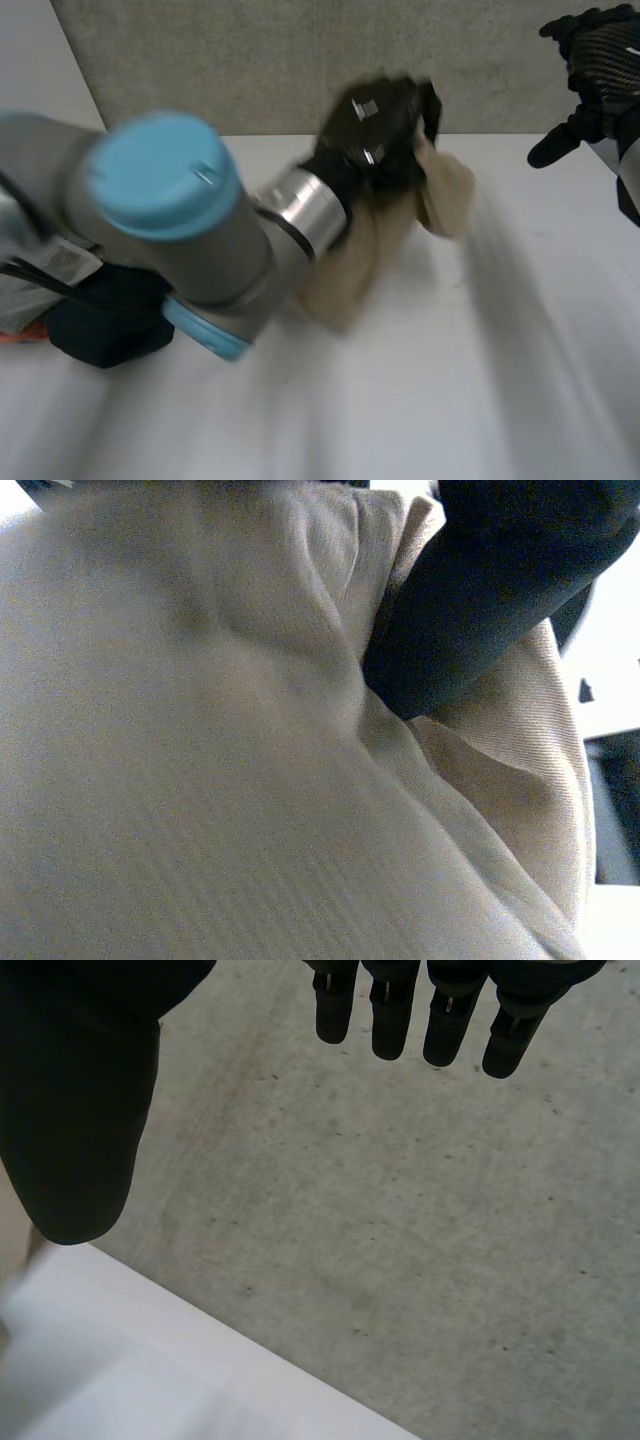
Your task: Fold the laundry.
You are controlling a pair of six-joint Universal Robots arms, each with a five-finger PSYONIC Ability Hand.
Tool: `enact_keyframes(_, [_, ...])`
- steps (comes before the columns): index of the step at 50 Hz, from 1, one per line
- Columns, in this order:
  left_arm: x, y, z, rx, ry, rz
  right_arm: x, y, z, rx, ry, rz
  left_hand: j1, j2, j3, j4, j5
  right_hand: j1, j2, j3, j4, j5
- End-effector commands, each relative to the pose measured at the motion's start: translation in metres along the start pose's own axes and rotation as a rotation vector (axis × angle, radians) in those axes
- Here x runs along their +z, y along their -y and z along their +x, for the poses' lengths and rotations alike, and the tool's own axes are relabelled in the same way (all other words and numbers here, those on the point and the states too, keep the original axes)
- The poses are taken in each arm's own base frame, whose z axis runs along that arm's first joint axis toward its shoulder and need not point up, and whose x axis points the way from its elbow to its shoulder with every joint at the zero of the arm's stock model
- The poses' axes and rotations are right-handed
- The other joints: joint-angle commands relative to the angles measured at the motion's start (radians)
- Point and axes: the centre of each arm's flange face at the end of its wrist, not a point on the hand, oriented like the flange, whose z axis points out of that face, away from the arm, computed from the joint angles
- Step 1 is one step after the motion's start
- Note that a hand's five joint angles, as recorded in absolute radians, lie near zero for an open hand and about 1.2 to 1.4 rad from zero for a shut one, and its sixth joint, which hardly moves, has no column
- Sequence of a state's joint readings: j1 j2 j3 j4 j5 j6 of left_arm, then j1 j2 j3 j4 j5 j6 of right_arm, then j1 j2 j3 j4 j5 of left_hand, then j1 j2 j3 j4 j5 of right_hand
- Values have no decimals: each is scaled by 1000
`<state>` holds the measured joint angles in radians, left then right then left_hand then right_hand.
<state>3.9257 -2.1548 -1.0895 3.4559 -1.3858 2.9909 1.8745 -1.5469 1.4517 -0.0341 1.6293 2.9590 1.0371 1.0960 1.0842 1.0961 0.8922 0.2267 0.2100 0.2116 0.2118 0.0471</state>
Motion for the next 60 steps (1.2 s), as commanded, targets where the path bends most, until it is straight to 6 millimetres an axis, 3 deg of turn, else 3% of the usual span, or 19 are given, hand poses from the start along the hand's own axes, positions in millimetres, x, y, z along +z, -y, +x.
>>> enact_keyframes(1, [-7, -58, 8, -32, -21, -141, 2, 1, 5, -5, -13, 5, -863, -921, -910, -922, -892, -52, -35, -37, -37, -47])
enact_keyframes(5, [-10, -40, 0, -26, 1, -125, 2, 1, 4, -5, -7, 5, -863, -921, -910, -922, -892, -52, -35, -37, -37, -47])
enact_keyframes(6, [-12, -15, -8, -6, 23, -84, 1, 1, 3, -5, -4, 0, -863, -921, -910, -922, -892, -52, -35, -37, -37, -47])
enact_keyframes(11, [-31, 39, -58, 39, 153, -26, -1, -10, -6, -45, 52, -52, -853, -912, -900, -912, -883, -52, -35, -37, -37, -47])
enact_keyframes(13, [-43, 52, -78, 56, 217, -35, 1, -28, -12, -90, 105, -121, -833, -891, -880, -892, -862, -52, -35, -37, -37, -47])
enact_keyframes(16, [-57, 61, -92, 76, 270, -58, -2, -54, -33, -130, 214, -209, -832, -891, -880, -891, -862, -52, -35, -37, -37, -47])
enact_keyframes(23, [-104, 20, -143, 281, 432, -323, -33, -86, -100, -179, 456, -279, -821, -880, -868, -880, -850, -52, -35, -37, -37, -47])
enact_keyframes(28, [-129, -36, -171, 493, 443, -565, -34, -111, -114, -212, 499, -334, -794, -853, -841, -853, -824, -52, -35, -37, -37, -47])
enact_keyframes(32, [-137, -73, -199, 567, 467, -676, -34, -120, -116, -225, 499, -350, -604, -663, -651, -663, -634, -52, -35, -37, -37, -47])
enact_keyframes(35, [-137, -86, -212, 595, 479, -693, -33, -124, -115, -229, 490, -361, -507, -566, -554, -566, -537, -52, -35, -37, -37, -47])
enact_keyframes(39, [-133, -86, -239, 632, 539, -638, -31, -125, -113, -230, 476, -366, -12, -70, -59, -71, -41, -52, -35, -37, -37, -47])
enact_keyframes(40, [-134, -82, -254, 650, 579, -613, -31, -125, -112, -231, 474, -365, 181, 123, 134, 122, 152, -52, -35, -37, -37, -47])
enact_keyframes(43, [-135, -74, -271, 677, 628, -573, -31, -126, -111, -230, 471, -367, 344, 286, 297, 285, 315, -52, -35, -37, -37, -47])
enact_keyframes(47, [-137, -65, -294, 729, 681, -543, -31, -125, -111, -230, 471, -365, 359, 300, 312, 300, 330, -52, -35, -37, -37, -47])
enact_keyframes(55, [-161, -81, -333, 876, 776, -709, -30, -124, -111, -231, 467, -362, 359, 300, 312, 300, 330, -52, -35, -37, -37, -47])
enact_keyframes(60, [-163, -80, -327, 889, 777, -729, -28, -119, -109, -234, 446, -350, 325, 266, 278, 266, 295, -52, -35, -37, -37, -47])
